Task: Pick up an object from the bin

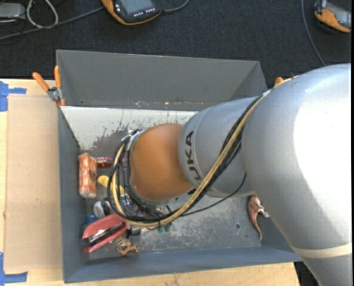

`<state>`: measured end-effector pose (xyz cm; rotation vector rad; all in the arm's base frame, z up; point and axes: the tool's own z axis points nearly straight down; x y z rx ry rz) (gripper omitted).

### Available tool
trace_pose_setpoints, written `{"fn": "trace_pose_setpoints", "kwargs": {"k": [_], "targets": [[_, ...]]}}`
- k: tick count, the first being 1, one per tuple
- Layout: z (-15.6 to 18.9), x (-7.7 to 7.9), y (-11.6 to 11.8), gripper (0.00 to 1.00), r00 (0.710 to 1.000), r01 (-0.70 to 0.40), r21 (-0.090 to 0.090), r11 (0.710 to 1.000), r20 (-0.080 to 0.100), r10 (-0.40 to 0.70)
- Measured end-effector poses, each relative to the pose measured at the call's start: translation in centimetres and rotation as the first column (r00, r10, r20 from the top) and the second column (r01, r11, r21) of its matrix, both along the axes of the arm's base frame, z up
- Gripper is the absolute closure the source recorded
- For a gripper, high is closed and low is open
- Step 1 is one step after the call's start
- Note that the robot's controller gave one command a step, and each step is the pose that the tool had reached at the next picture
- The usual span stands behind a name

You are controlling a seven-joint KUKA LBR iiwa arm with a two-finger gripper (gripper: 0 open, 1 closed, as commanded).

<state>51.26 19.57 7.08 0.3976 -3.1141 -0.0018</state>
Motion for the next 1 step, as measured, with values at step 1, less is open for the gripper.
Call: {"fn": "trace_pose_setpoints", "kwargs": {"k": [1], "targets": [[0.00, 0.00, 0.00, 1.00, 1.000, 0.001, 0.000, 1.000, 0.000, -0.001]]}}
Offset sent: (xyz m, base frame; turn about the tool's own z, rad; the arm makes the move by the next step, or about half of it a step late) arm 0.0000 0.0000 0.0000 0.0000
